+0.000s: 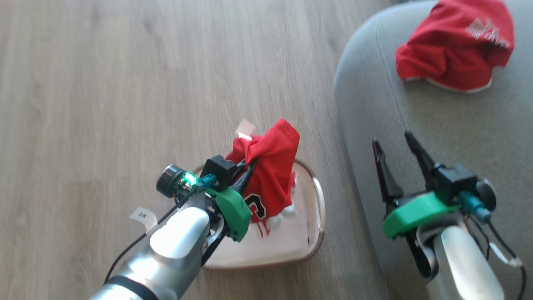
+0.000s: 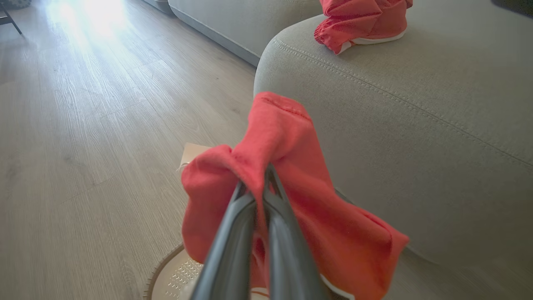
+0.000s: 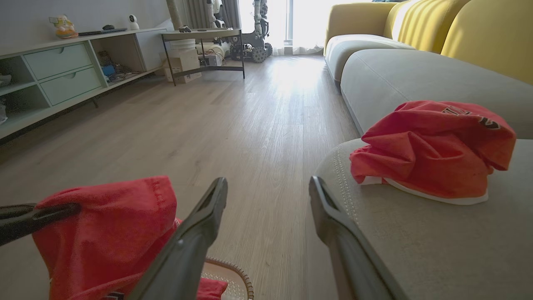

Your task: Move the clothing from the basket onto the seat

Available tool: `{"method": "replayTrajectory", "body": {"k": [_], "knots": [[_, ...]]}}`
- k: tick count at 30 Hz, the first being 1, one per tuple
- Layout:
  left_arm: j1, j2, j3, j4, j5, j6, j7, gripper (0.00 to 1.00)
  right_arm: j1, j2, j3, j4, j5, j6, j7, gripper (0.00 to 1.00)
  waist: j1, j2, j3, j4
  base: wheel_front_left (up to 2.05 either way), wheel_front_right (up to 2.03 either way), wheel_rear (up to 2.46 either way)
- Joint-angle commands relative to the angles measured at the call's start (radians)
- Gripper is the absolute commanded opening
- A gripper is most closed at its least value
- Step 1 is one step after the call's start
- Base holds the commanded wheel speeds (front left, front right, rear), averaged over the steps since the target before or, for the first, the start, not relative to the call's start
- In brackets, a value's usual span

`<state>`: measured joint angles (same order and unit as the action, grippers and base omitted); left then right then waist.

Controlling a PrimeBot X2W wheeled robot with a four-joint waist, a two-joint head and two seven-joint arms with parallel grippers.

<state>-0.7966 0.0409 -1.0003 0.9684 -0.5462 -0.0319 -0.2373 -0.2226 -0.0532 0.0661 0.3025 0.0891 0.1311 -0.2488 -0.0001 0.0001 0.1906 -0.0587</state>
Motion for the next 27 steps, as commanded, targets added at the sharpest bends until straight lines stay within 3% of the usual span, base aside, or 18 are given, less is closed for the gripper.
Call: {"method": "replayTrajectory", "body": {"k": [1, 8, 27], "knots": [[-0.017, 0.016, 0.034, -0.038, -0.014, 0.002, 0.002, 0.0, 0.01, 0.003, 0.022, -0.022, -0.001, 0.0, 0.004, 1.0, 0.0001, -0.0001, -0.106, 0.033, 0.0, 0.0, 0.0], [0.01, 0.042, 0.066, -0.121, -0.059, 0.022, 0.033, 0.0, 0.091, 0.003, 0.048, -0.017, 0.012, 0.0, 0.027, 1.0, 0.0001, -0.0001, -0.203, 0.051, 0.0, 0.0, 0.0], [-0.029, 0.133, 0.119, -0.4, -0.093, 0.118, 0.133, 0.0, 0.108, 0.003, 0.181, -0.013, 0.035, 0.0, 0.067, 1.0, 0.0001, -0.0001, -0.274, 0.084, 0.0, 0.0, 0.0]]}}
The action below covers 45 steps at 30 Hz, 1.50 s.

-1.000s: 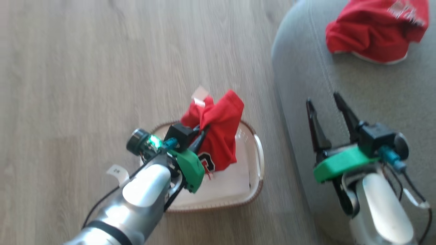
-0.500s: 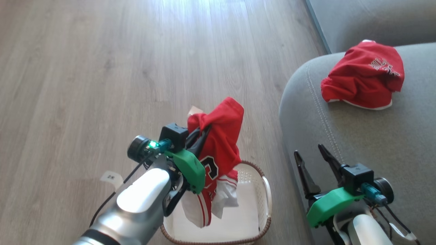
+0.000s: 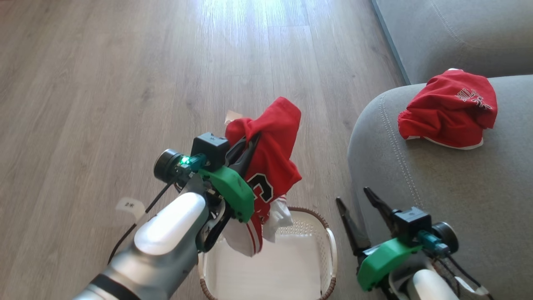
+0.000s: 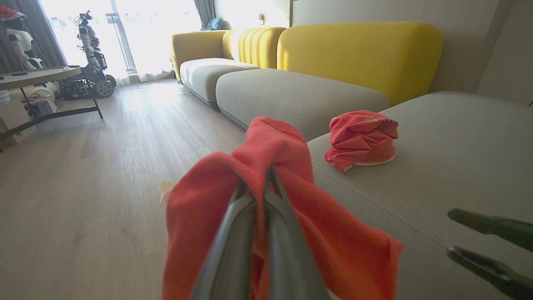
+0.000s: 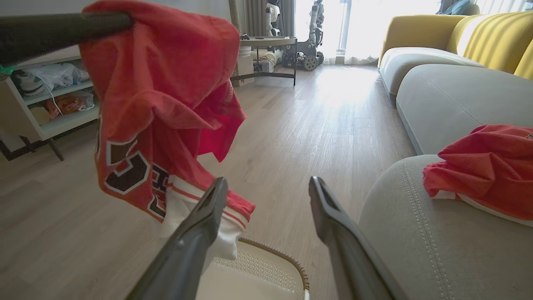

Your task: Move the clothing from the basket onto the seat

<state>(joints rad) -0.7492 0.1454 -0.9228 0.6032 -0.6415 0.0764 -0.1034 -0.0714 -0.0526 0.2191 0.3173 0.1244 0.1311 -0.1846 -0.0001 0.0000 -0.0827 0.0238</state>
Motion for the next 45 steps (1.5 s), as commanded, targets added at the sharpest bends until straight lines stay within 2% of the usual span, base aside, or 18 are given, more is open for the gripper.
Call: {"method": "replayTrajectory", "body": {"k": [1, 5, 10, 15, 19, 28, 37, 38, 41, 45], "knots": [[-0.083, 0.029, 0.041, -0.044, 0.004, 0.013, 0.004, 0.0, -0.048, 0.002, 0.041, -0.025, -0.001, 0.0, 0.004, 1.0, 0.0001, 0.0, -0.002, 0.003, 0.0, 0.0, 0.0], [-0.104, 0.029, 0.043, -0.065, 0.004, 0.022, 0.022, 0.0, -0.067, 0.002, 0.092, -0.015, -0.001, 0.0, 0.01, 1.0, 0.0001, 0.0, -0.007, 0.006, 0.0, 0.0, 0.0], [-0.141, 0.023, 0.046, -0.088, 0.002, 0.029, 0.049, 0.0, -0.107, 0.002, 0.208, 0.015, 0.02, 0.0, 0.016, 1.0, 0.0001, 0.0, -0.012, 0.011, 0.0, 0.0, 0.0], [-0.164, 0.021, 0.046, -0.105, 0.003, 0.038, 0.065, 0.0, -0.177, 0.002, 0.292, 0.086, 0.005, 0.0, 0.003, 1.0, 0.0001, 0.0, -0.012, 0.012, 0.0, 0.0, 0.0], [-0.168, 0.007, 0.036, -0.121, 0.003, 0.042, 0.075, 0.0, -0.257, 0.002, 0.314, 0.17, -0.029, 0.0, -0.029, 1.0, 0.0001, 0.0, -0.012, 0.023, 0.0, 0.0, 0.0], [-0.18, -0.017, 0.017, -0.143, 0.001, 0.041, 0.083, 0.0, -0.368, 0.002, 0.361, 0.333, -0.017, 0.0, -0.07, 1.0, 0.0001, 0.0, -0.016, 0.065, 0.0, 0.0, 0.0], [-0.185, -0.035, 0.006, -0.178, -0.01, 0.039, 0.09, 0.0, -0.415, 0.002, 0.4, 0.397, 0.041, 0.0, -0.077, 1.0, 0.0001, 0.0, -0.018, 0.101, 0.0, 0.0, 0.0], [-0.185, -0.036, 0.005, -0.182, -0.011, 0.04, 0.091, 0.0, -0.419, 0.002, 0.402, 0.4, 0.043, 0.0, -0.077, 0.55, 0.0001, 0.0, -0.018, 0.104, 0.0, 0.0, 0.0], [-0.182, -0.03, 0.006, -0.186, -0.016, 0.039, 0.093, 0.0, -0.426, 0.002, 0.395, 0.392, 0.053, 0.0, -0.077, 0.0, 0.0001, 0.0, -0.017, 0.11, 0.0, 0.0, 0.0], [-0.167, -0.014, 0.012, -0.177, -0.018, 0.055, 0.088, 0.0, -0.417, 0.002, 0.376, 0.37, 0.06, 0.0, -0.077, 0.0, 0.0001, 0.0, -0.017, 0.103, 0.0, 0.0, 0.0]]}}
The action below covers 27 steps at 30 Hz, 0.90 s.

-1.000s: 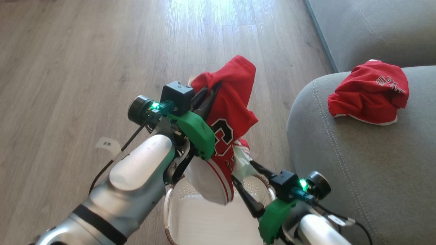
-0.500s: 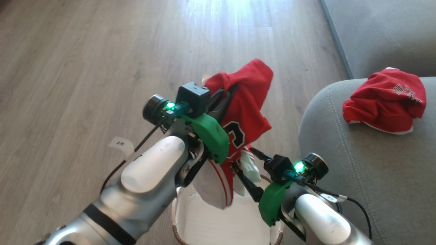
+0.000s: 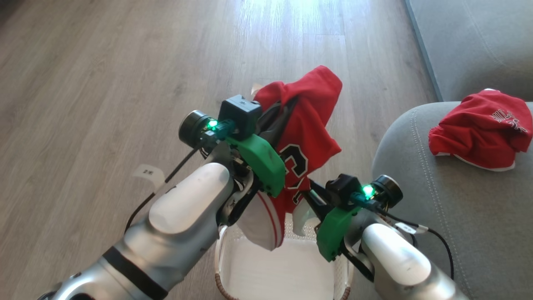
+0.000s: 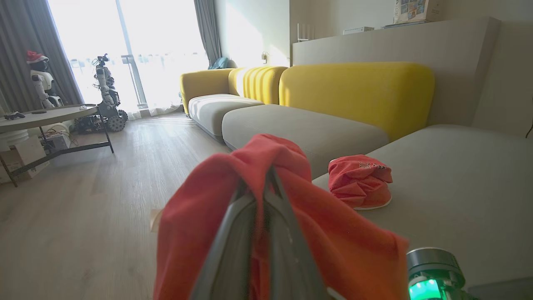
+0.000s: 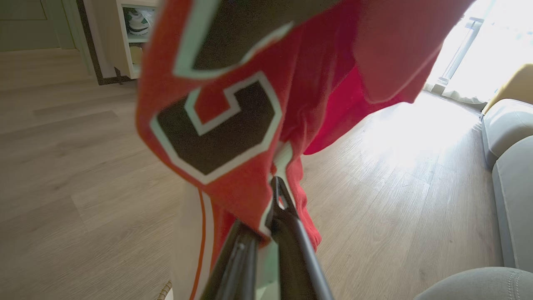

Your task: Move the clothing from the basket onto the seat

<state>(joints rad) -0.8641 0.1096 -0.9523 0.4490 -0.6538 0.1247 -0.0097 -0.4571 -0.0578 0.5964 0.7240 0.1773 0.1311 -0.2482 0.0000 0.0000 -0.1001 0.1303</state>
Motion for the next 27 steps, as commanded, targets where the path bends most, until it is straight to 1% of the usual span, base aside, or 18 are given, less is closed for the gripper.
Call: {"method": "replayTrajectory", "body": {"k": [1, 9, 10, 11, 12, 13, 14, 20, 21, 27], "knots": [[-0.046, 0.024, 0.048, -0.018, -0.012, 0.01, -0.01, 0.0, -0.028, 0.008, -0.009, -0.042, 0.01, 0.0, -0.013, 0.0, 0.0, 0.0, 0.001, -0.007, 0.0, 0.0, 0.0], [0.006, 0.046, 0.076, 0.04, -0.041, 0.021, -0.054, 0.0, -0.014, 0.008, -0.046, -0.071, 0.018, 0.0, -0.013, 0.0, 0.0, 0.0, 0.006, -0.049, 0.0, 0.0, 0.0], [0.013, 0.05, 0.079, 0.051, -0.045, 0.021, -0.061, 0.05, -0.014, 0.008, -0.054, -0.076, 0.014, 0.0, -0.013, 0.0, 0.0, 0.0, 0.007, -0.055, 0.0, 0.0, 0.0], [0.019, 0.052, 0.081, 0.062, -0.047, 0.02, -0.068, 0.16, -0.013, 0.008, -0.063, -0.081, 0.01, 0.0, -0.013, 0.0, 0.0, 0.0, 0.008, -0.061, 0.0, 0.0, 0.0], [0.024, 0.054, 0.083, 0.072, -0.048, 0.02, -0.079, 0.34, -0.012, 0.008, -0.074, -0.086, 0.005, 0.0, -0.013, 0.0, 0.0, 0.0, 0.009, -0.068, 0.0, 0.0, 0.0], [0.029, 0.055, 0.086, 0.081, -0.048, 0.021, -0.089, 0.81, -0.012, 0.008, -0.084, -0.092, -0.001, 0.0, -0.013, 0.0, 0.0, 0.0, 0.011, -0.074, 0.0, 0.0, 0.0], [0.033, 0.056, 0.086, 0.091, -0.049, 0.021, -0.097, 1.0, -0.011, 0.008, -0.094, -0.096, -0.007, 0.0, -0.013, 0.0, 0.0, 0.0, 0.011, -0.081, 0.0, 0.0, 0.0], [0.058, 0.049, 0.079, 0.135, -0.062, -0.003, -0.121, 1.0, -0.018, 0.008, -0.17, -0.12, -0.035, 0.0, -0.013, 0.0, 0.0, 0.0, 0.014, -0.116, 0.0, 0.0, 0.0], [0.064, 0.046, 0.075, 0.144, -0.063, -0.009, -0.13, 1.0, -0.021, 0.008, -0.203, -0.125, -0.053, 0.0, -0.013, 0.0, 0.0, 0.0, 0.014, -0.126, 0.0, 0.0, 0.0], [0.093, 0.042, 0.058, 0.162, -0.059, -0.022, -0.163, 1.0, -0.021, -0.003, -0.31, -0.141, -0.103, 0.0, -0.014, 0.0, 0.0, 0.0, 0.015, -0.164, 0.0, 0.0, 0.0]]}}
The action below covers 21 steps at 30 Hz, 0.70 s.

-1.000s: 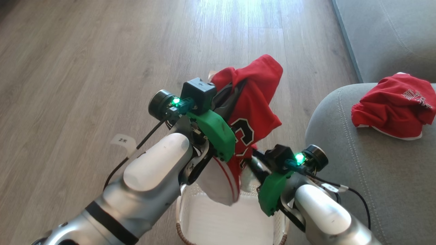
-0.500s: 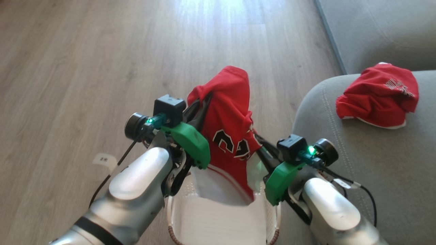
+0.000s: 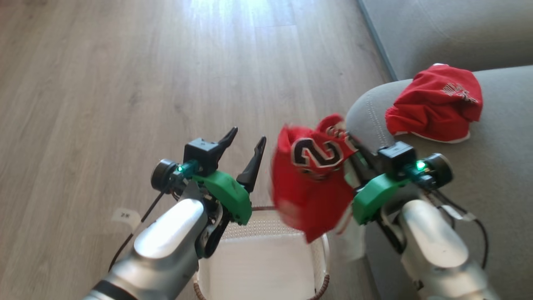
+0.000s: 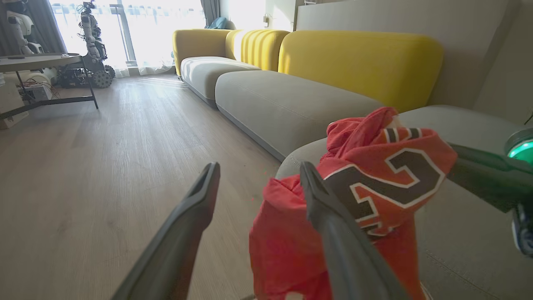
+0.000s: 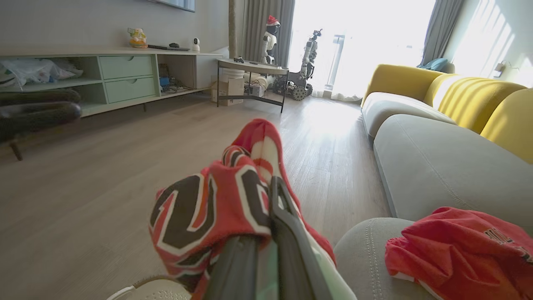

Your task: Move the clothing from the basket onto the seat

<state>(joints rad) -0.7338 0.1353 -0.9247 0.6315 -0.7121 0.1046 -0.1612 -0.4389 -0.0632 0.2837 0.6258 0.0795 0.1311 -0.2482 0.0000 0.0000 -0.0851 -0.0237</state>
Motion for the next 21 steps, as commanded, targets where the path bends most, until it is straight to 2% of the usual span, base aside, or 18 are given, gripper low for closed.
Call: {"method": "replayTrajectory", "body": {"k": [1, 11, 21], "knots": [[-0.032, 0.017, 0.029, -0.019, 0.001, -0.001, -0.018, 1.0, -0.038, -0.002, -0.016, -0.049, -0.012, 0.0, -0.014, 0.0, 0.0, 0.0, 0.0, -0.018, 0.0, 0.0, 0.0], [0.015, 0.011, 0.015, -0.031, 0.013, 0.0, -0.067, 1.0, -0.007, -0.053, -0.149, -0.119, -0.062, 0.0, 0.003, 0.0, 0.0, 0.0, 0.01, -0.111, 0.0, 0.0, 0.0], [0.053, 0.004, 0.009, -0.06, 0.018, 0.007, -0.085, 1.0, 0.022, -0.091, -0.2, -0.235, -0.069, 0.0, 0.073, 0.0, 0.0, 0.0, 0.036, -0.243, 0.0, 0.0, 0.0]]}}
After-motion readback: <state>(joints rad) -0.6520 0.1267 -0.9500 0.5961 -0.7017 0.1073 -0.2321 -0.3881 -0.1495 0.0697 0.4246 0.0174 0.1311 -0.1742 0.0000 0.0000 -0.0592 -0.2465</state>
